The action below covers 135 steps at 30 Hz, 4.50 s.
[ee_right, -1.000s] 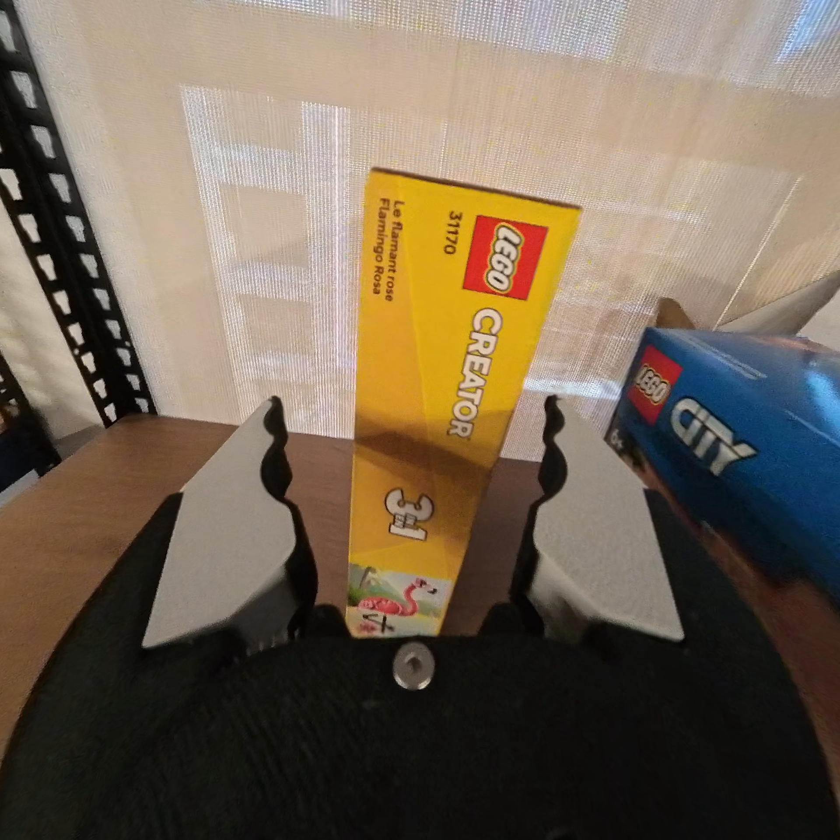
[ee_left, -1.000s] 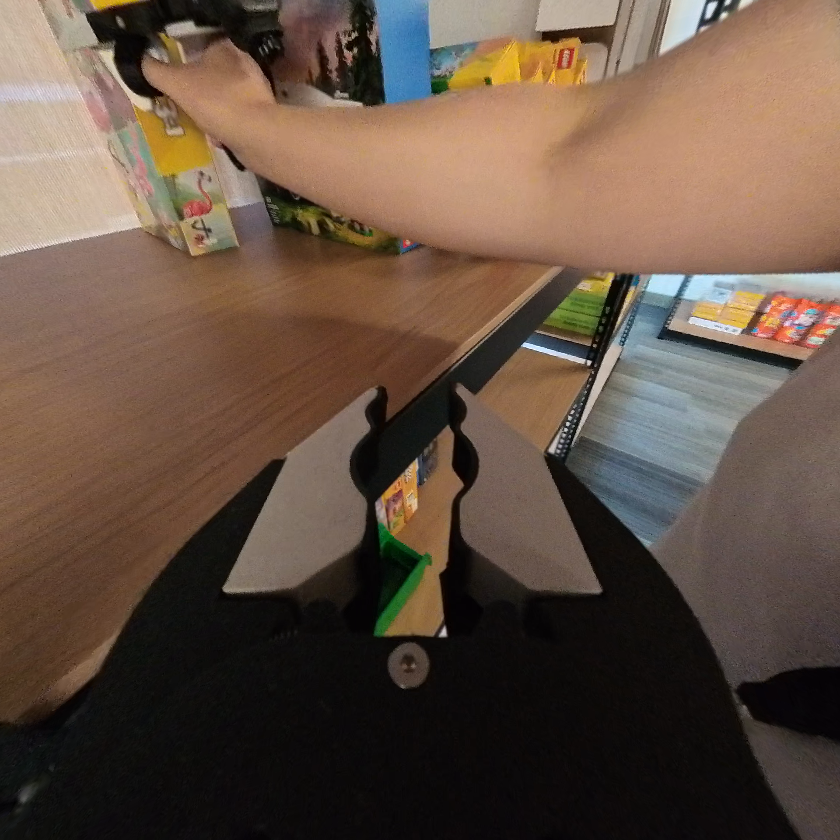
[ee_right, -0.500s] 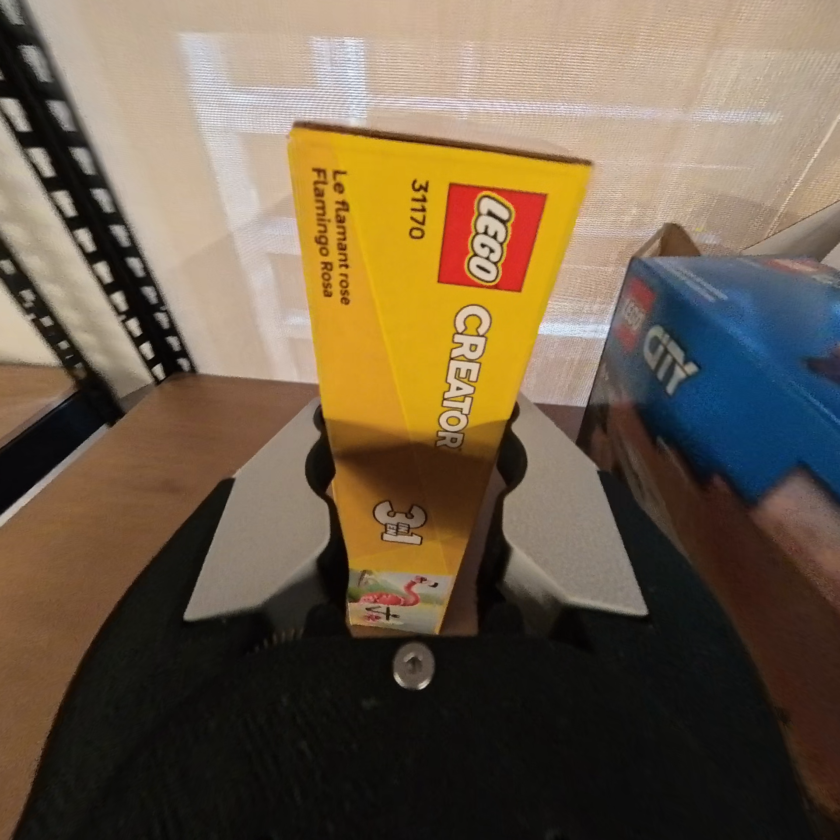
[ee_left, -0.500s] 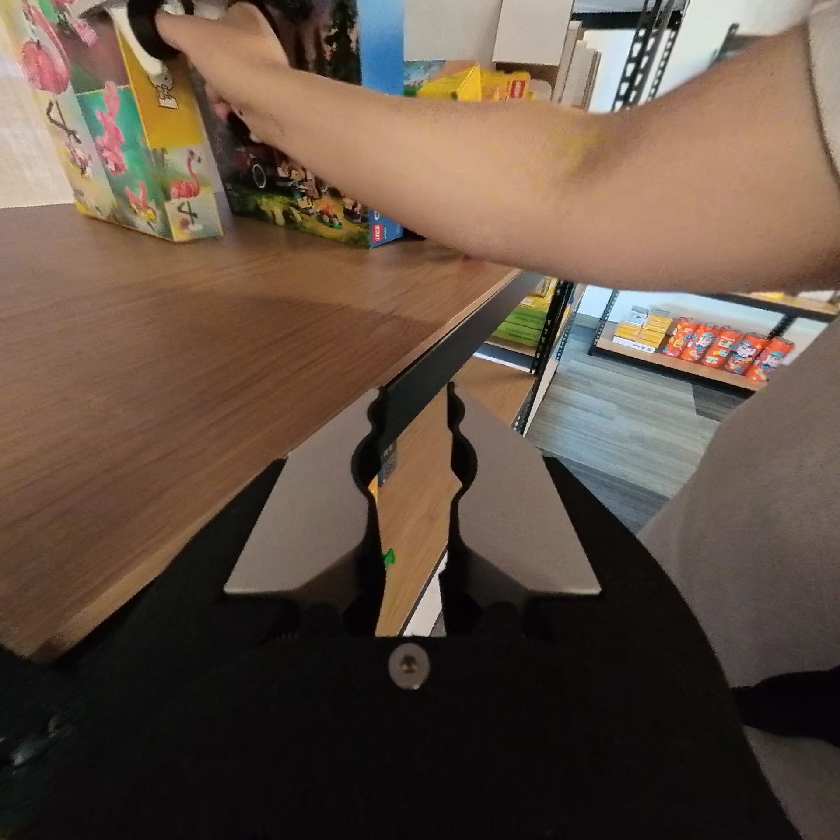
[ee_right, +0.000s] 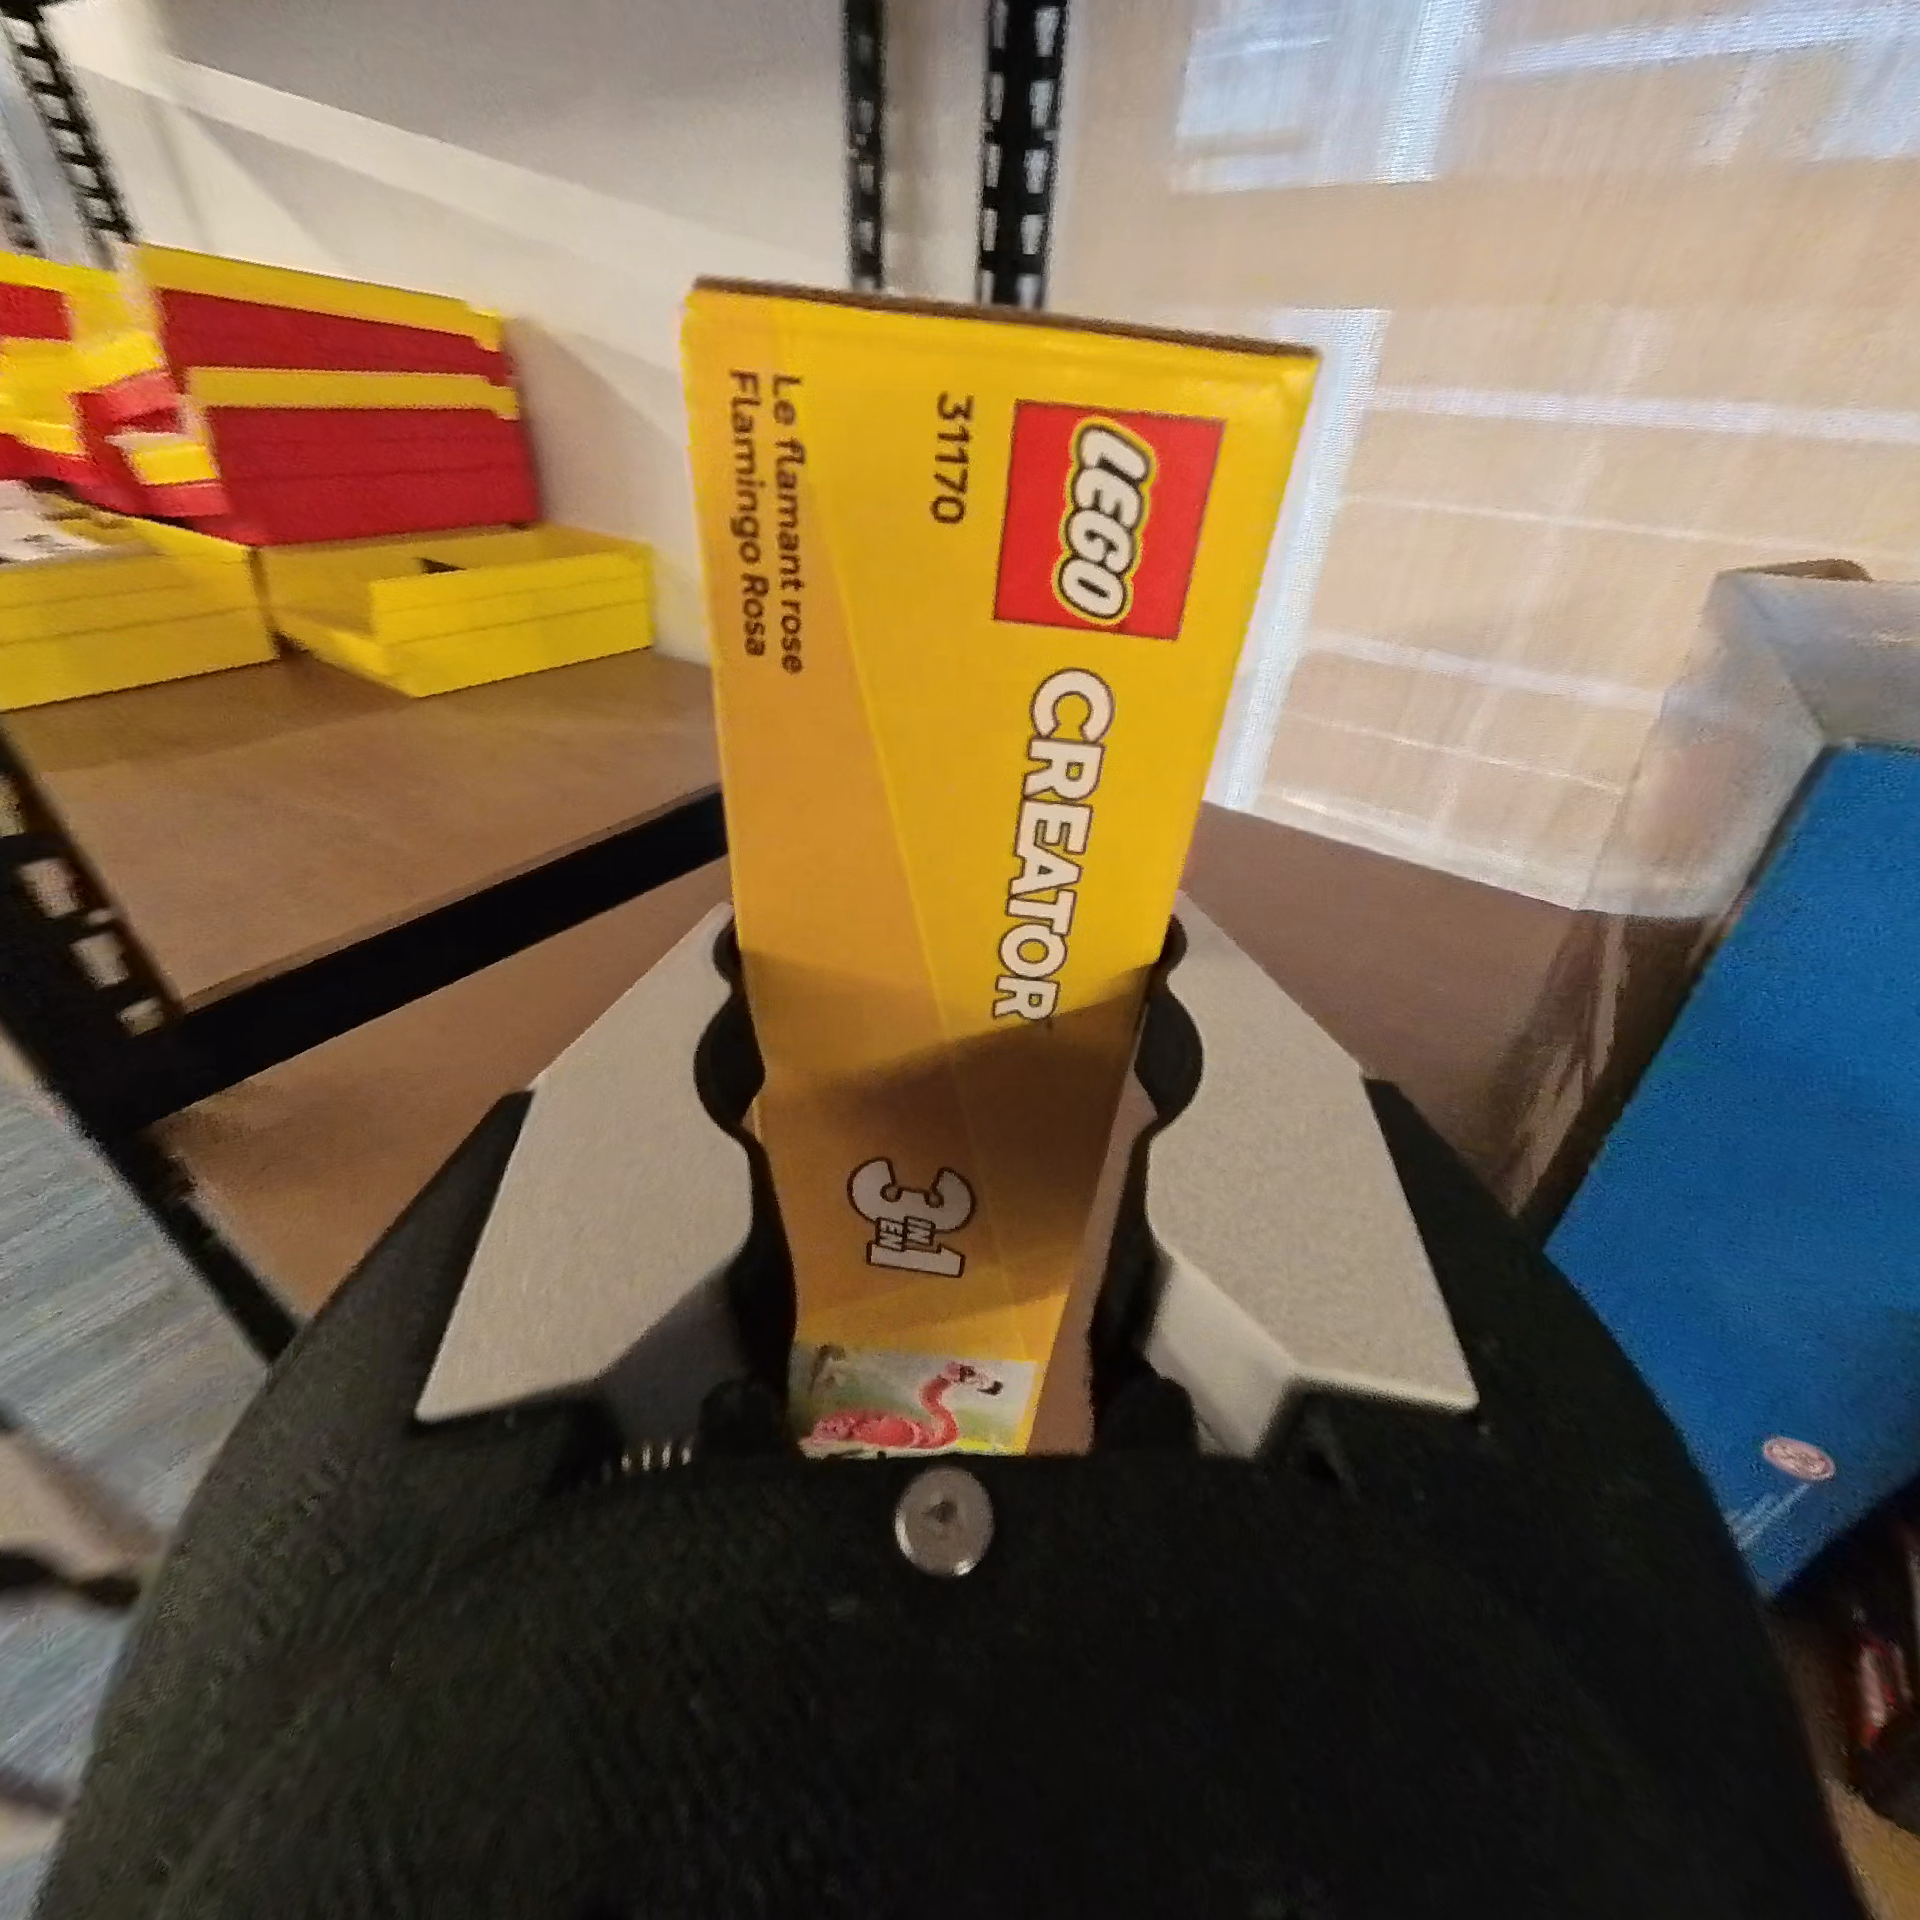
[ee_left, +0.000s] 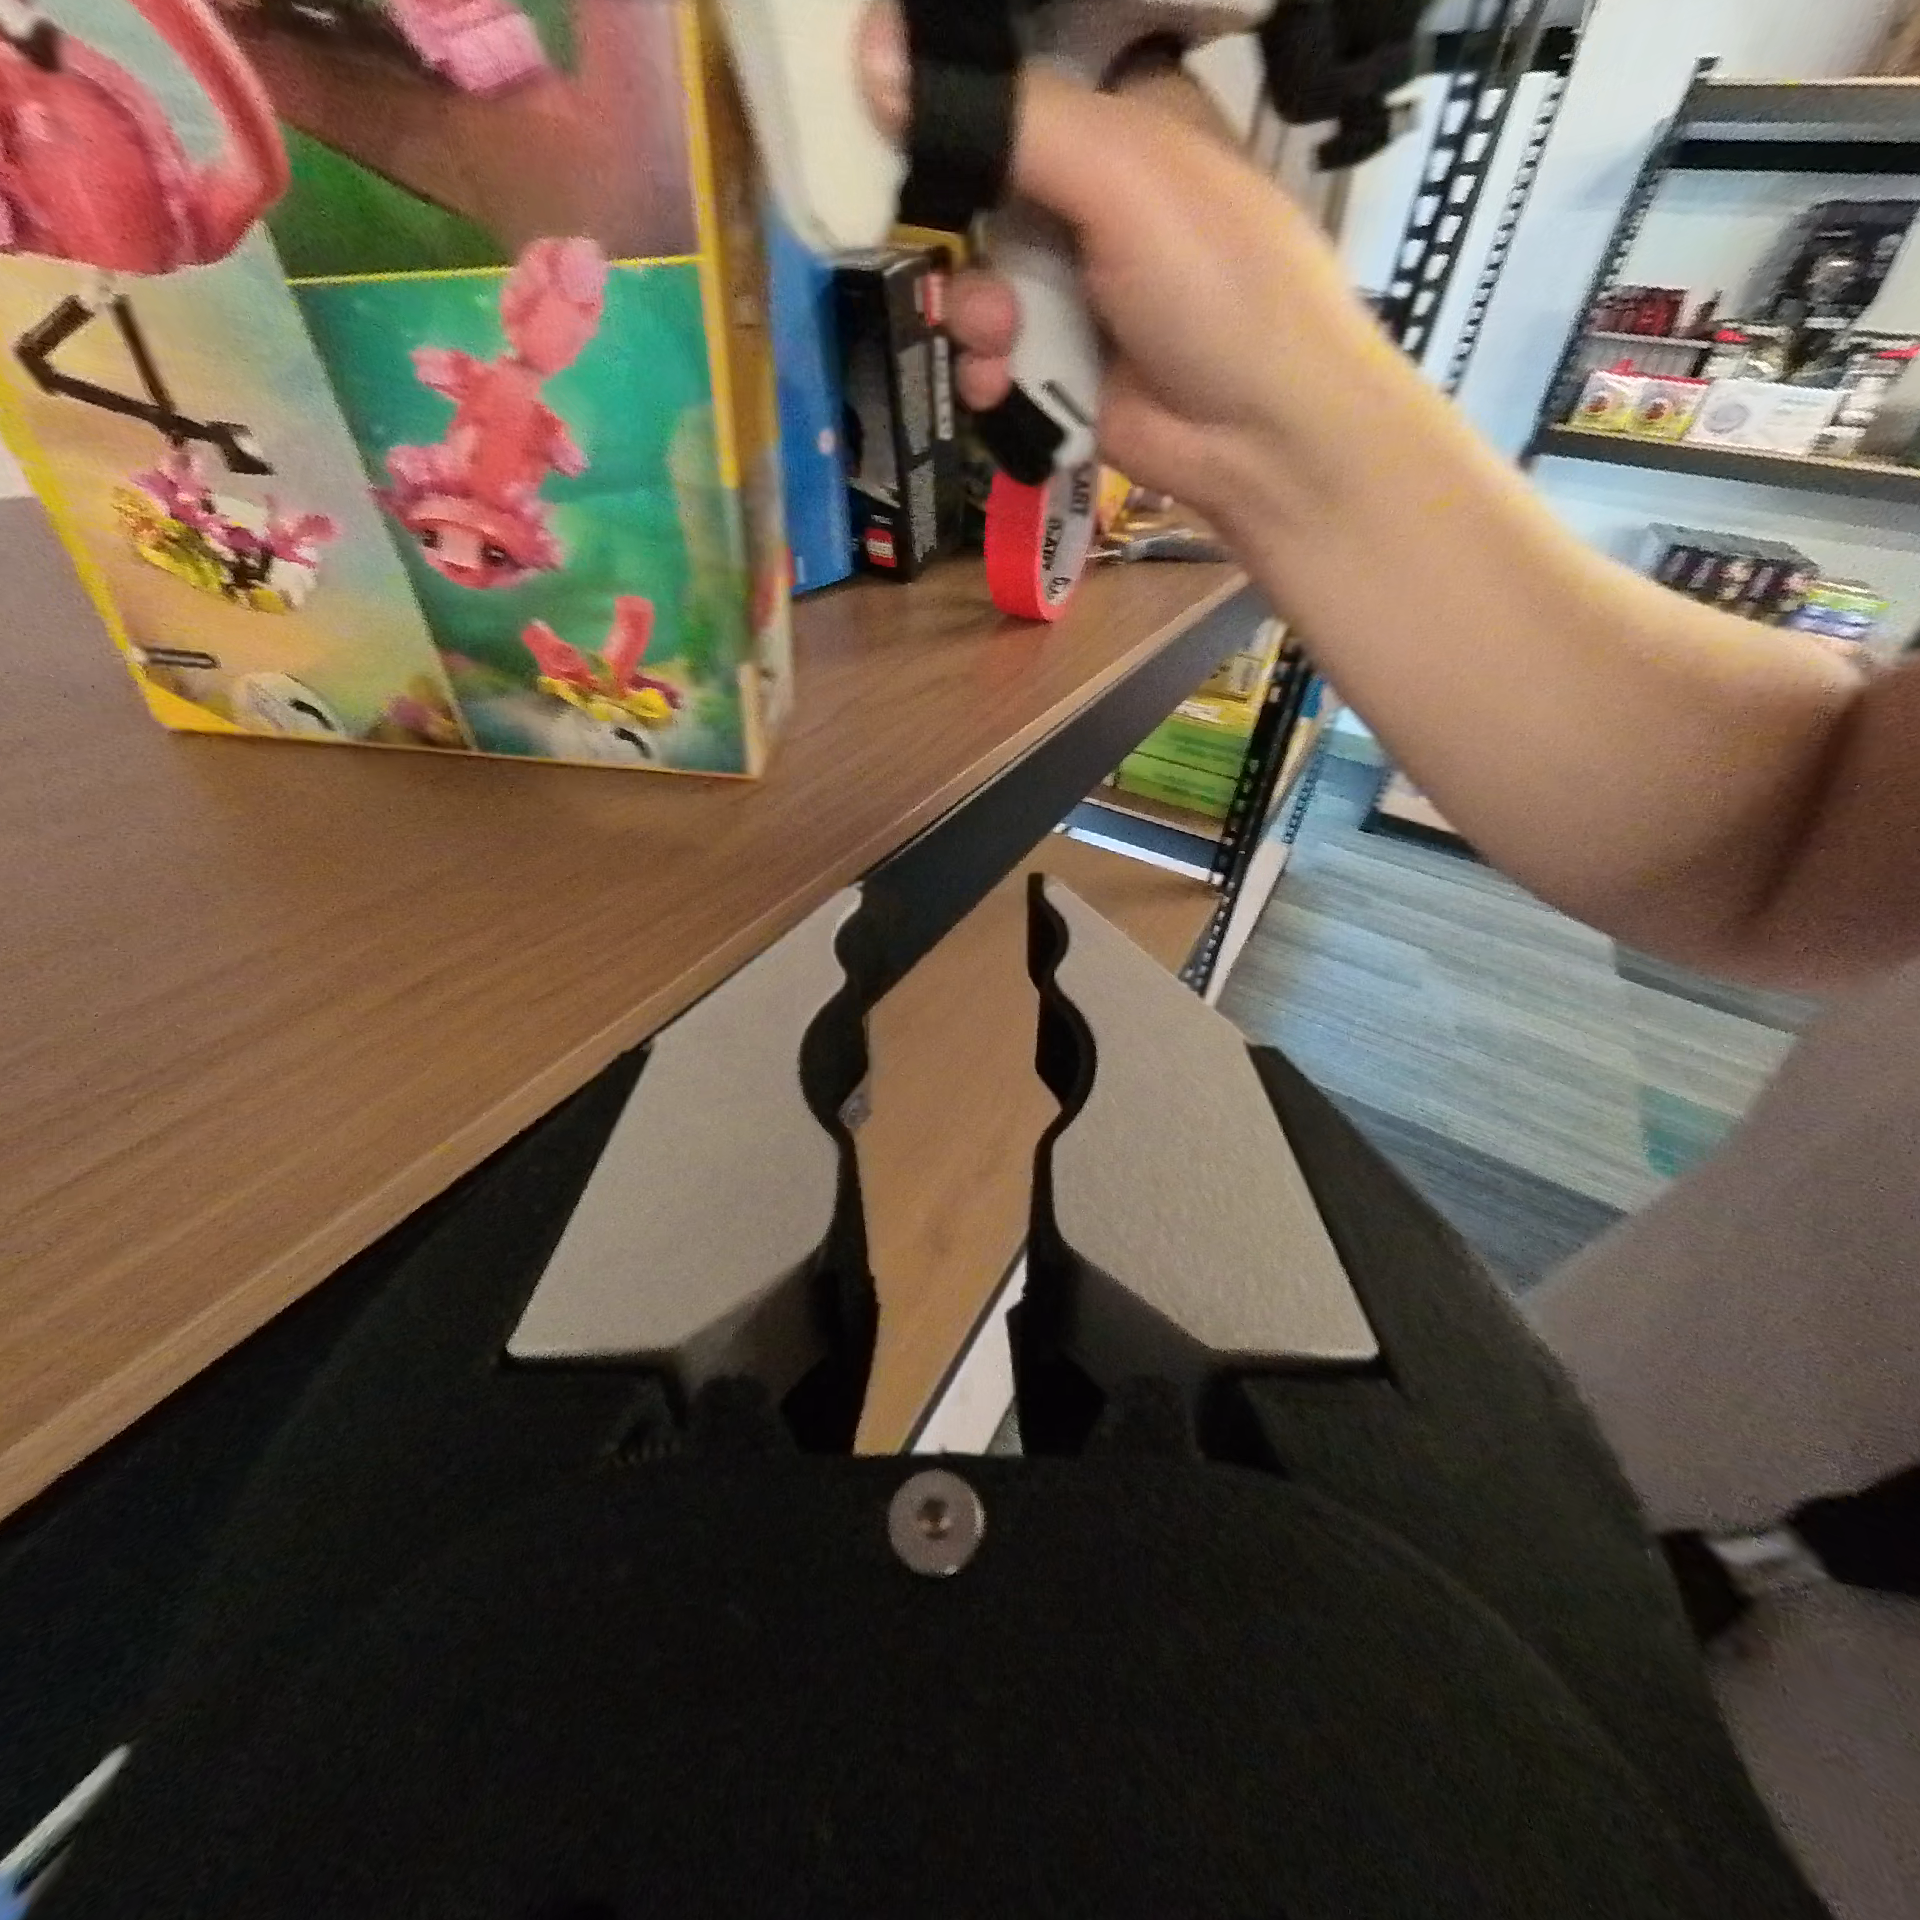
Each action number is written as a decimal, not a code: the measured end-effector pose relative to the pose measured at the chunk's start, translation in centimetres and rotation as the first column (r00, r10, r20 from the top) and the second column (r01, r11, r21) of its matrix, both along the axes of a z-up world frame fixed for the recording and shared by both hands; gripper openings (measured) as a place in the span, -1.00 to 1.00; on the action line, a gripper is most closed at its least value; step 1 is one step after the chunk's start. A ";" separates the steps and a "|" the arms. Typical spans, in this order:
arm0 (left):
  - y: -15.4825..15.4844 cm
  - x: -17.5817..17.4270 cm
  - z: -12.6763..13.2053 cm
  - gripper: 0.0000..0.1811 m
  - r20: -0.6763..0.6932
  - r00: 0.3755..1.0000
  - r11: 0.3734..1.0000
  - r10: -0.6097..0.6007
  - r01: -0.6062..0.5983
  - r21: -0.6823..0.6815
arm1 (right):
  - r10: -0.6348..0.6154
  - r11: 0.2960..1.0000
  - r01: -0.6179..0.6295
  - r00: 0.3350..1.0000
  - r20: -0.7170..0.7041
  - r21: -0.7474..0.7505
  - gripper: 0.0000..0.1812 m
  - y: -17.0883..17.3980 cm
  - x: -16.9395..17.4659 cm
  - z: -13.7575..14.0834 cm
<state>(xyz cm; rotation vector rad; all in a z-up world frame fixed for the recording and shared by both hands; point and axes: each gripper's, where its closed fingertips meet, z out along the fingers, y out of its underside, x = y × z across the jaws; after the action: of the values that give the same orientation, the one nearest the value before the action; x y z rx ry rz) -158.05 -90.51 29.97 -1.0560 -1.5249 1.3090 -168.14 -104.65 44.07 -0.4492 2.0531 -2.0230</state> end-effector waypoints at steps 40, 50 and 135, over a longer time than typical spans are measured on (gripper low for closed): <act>-12.3 -6.8 7.2 0.08 0.012 0.985 0.984 -0.174 0.174 -0.031 | 0.693 0.701 -0.697 0.716 0.084 0.152 -0.22 7.1 -3.9 -0.8; -10.7 -4.8 7.3 -0.14 -0.010 0.996 0.993 0.089 -0.089 -0.074 | 0.229 0.964 -0.248 0.957 0.180 0.095 -0.37 4.3 -7.2 -1.6; -18.6 -4.8 9.0 -0.09 -0.012 0.967 0.869 0.255 -0.224 0.441 | 0.287 0.918 -0.318 0.945 -0.154 -0.238 -0.09 16.4 0.9 -19.2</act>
<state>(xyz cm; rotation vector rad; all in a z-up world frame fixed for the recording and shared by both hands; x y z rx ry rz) -162.83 -109.09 38.96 -0.5400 -1.8300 1.0731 -167.21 -88.25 24.87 -0.8956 1.6501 -2.1169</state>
